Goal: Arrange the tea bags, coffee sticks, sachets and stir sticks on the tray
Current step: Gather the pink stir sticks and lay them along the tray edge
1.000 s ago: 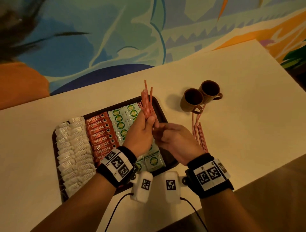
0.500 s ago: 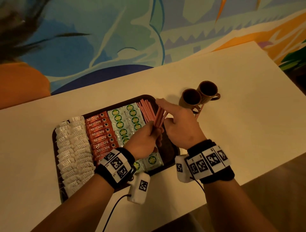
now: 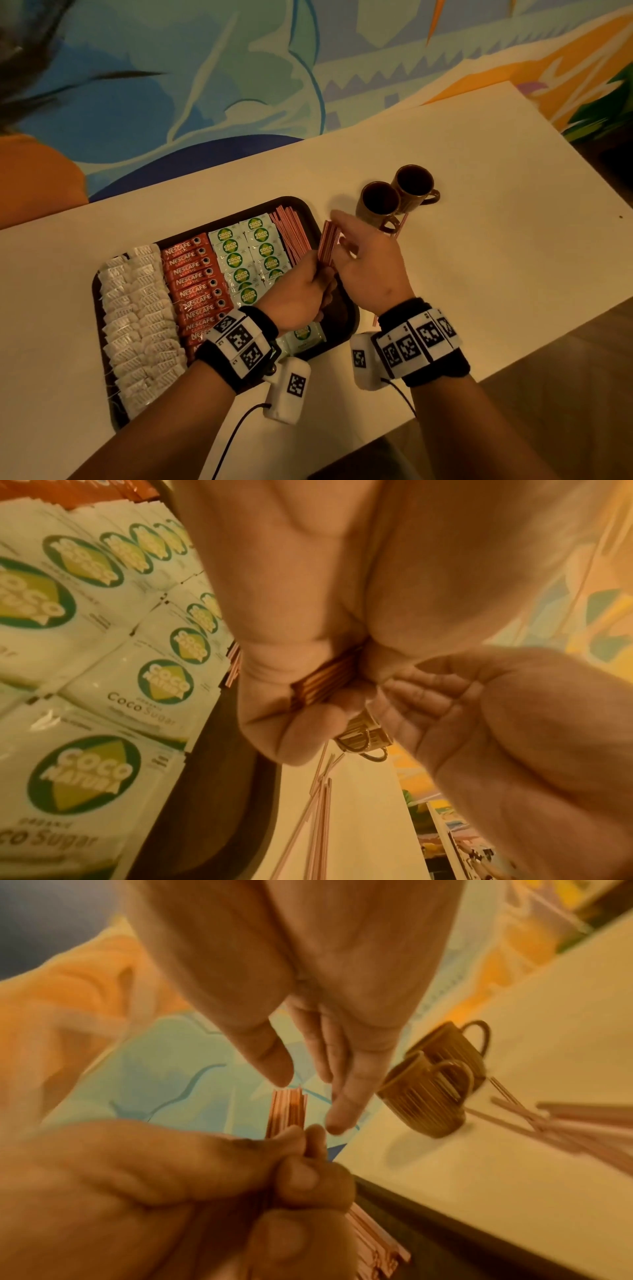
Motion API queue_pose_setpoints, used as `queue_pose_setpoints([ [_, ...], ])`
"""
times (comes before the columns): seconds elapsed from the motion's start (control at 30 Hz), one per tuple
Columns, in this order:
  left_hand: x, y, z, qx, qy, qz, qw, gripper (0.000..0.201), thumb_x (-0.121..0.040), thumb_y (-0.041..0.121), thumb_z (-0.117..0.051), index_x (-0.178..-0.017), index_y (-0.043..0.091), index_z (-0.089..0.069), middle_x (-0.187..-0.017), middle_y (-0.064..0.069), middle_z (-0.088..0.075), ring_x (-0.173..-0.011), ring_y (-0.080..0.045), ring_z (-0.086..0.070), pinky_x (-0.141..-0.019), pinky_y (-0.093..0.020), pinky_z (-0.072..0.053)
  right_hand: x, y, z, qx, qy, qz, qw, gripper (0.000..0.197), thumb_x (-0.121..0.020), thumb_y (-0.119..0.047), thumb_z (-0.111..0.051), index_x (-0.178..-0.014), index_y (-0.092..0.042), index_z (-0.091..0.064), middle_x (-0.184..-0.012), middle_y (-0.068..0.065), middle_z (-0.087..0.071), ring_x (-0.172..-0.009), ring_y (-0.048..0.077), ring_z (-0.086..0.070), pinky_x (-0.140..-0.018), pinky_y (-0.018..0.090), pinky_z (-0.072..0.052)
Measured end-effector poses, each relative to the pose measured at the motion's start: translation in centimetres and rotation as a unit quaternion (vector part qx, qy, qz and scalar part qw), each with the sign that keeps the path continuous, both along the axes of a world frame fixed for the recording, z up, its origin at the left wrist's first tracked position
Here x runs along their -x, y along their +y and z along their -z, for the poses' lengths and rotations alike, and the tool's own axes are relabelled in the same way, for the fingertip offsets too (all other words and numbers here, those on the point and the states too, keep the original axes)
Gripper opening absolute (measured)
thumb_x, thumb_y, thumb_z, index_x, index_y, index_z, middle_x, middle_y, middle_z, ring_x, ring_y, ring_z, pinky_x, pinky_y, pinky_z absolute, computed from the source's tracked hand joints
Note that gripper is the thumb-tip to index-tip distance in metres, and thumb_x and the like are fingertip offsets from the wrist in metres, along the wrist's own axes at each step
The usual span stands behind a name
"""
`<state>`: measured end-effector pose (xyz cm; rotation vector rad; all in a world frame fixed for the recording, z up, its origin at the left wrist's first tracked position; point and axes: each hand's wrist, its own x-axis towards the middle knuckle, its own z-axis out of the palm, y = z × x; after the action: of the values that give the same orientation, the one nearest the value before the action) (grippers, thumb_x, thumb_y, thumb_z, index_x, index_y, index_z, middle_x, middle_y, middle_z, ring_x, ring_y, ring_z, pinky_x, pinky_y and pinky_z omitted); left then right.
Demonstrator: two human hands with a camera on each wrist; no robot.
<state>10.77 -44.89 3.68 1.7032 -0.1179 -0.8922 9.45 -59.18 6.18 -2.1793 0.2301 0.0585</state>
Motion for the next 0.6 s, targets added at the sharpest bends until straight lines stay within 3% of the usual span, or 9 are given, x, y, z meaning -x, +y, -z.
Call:
queue_pose_setpoints([
  [0.07, 0.0, -0.2, 0.1, 0.002, 0.015, 0.002, 1.000, 0.018, -0.109, 0.023, -0.038, -0.126, 0.019, -0.045, -0.088, -0.005, -0.048, -0.073, -0.016, -0.046, -0.059, -0.030, -0.045, 0.4, -0.2, 0.7, -0.024, 0.023, 0.075, 0.997, 0.038, -0.100, -0.028, -0.062, -0.138, -0.023, -0.061, -0.124, -0.008, -0.068, -0.107, 0.003, -0.064, -0.092, 0.021, -0.054],
  [0.13, 0.0, -0.5, 0.3, 0.004, 0.018, 0.018, 1.000, 0.022, -0.110, 0.020, -0.037, -0.130, 0.023, -0.044, -0.089, -0.009, -0.047, -0.072, -0.018, -0.045, -0.056, -0.029, -0.043, 0.9, -0.2, 1.5, -0.001, 0.059, 0.049, 0.997, 0.031, -0.097, -0.050, -0.061, -0.114, -0.026, -0.072, -0.099, -0.012, -0.071, -0.085, 0.001, -0.065, -0.080, 0.028, -0.057],
  [0.2, 0.1, -0.8, 0.6, -0.003, 0.000, 0.049, 0.999, 0.022, -0.109, 0.013, -0.035, -0.124, 0.025, -0.045, -0.086, -0.014, -0.048, -0.069, -0.023, -0.045, -0.054, -0.033, -0.039, 1.2, 0.0, 2.3, 0.004, 0.077, 0.022, 0.997, 0.036, -0.096, -0.057, -0.059, -0.094, -0.025, -0.073, -0.083, -0.009, -0.070, -0.075, 0.005, -0.066, -0.072, 0.029, -0.056],
  [0.27, 0.3, -1.0, 0.8, -0.037, -0.036, 0.079, 0.996, 0.020, -0.108, 0.010, -0.035, -0.118, 0.024, -0.046, -0.082, -0.017, -0.052, -0.065, -0.026, -0.049, -0.056, -0.037, -0.043, 1.2, 0.1, 3.0, 0.017, 0.083, 0.020, 0.996, 0.038, -0.097, -0.056, -0.057, -0.089, -0.021, -0.070, -0.081, -0.005, -0.068, -0.074, 0.010, -0.065, -0.067, 0.028, -0.052],
  [0.37, 0.5, -1.2, 1.3, -0.103, -0.089, 0.118, 0.984, 0.027, -0.108, 0.013, -0.038, -0.134, 0.015, -0.042, -0.084, -0.006, -0.060, -0.062, -0.018, -0.060, -0.055, -0.030, -0.052, 1.2, 0.5, 4.1, 0.038, 0.103, 0.024, 0.994, 0.034, -0.101, -0.049, -0.054, -0.091, -0.018, -0.064, -0.089, 0.002, -0.064, -0.079, 0.015, -0.060, -0.062, 0.022, -0.039],
  [0.47, 0.7, -1.2, 1.9, -0.124, -0.059, 0.137, 0.981, 0.032, -0.106, 0.011, -0.040, -0.138, 0.016, -0.041, -0.091, -0.012, -0.067, -0.070, -0.024, -0.068, -0.062, -0.039, -0.062, 1.4, 1.0, 4.7, 0.069, 0.127, 0.032, 0.989, 0.027, -0.105, -0.041, -0.050, -0.092, -0.019, -0.055, -0.091, 0.001, -0.056, -0.077, 0.013, -0.051, -0.059, 0.018, -0.029],
  [0.6, 1.0, -0.9, 2.1, -0.116, 0.009, 0.128, 0.985, 0.029, -0.104, 0.006, -0.040, -0.132, 0.014, -0.043, -0.098, -0.017, -0.071, -0.087, -0.034, -0.073, -0.075, -0.046, -0.064, 1.2, 1.4, 4.8, 0.074, 0.162, 0.010, 0.984, 0.023, -0.108, -0.034, -0.045, -0.095, -0.016, -0.050, -0.095, 0.003, -0.056, -0.080, 0.016, -0.051, -0.068, 0.027, -0.033],
])
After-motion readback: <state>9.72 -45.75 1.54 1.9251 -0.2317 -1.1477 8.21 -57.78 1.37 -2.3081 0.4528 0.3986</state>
